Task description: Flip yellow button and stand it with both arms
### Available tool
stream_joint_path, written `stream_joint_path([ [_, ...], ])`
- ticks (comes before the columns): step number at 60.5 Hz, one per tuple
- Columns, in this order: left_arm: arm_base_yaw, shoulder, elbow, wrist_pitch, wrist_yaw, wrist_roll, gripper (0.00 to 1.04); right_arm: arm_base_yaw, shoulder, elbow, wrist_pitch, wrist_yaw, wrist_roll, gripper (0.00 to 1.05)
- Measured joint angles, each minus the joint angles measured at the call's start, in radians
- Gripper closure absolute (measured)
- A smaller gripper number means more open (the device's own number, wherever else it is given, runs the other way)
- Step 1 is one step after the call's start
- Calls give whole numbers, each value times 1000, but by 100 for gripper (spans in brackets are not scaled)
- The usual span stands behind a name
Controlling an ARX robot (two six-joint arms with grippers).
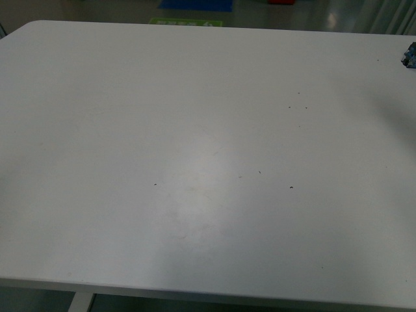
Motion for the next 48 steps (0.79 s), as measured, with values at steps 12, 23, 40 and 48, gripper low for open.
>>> stream_joint_path([
  [12,0,-171,0,-195,1,0,101,-18,0,-1,-6,3,-37,77],
  [23,0,-193,0,-201,1,0,101,-40,0,-4,-9,5,-72,77],
  [40,0,-195,0,-201,0,0,52,-64,76,-5,35,122,-355,77],
  [48,0,-195,0,-201,1,0,22,-91,171,19,109,214,-663,77],
])
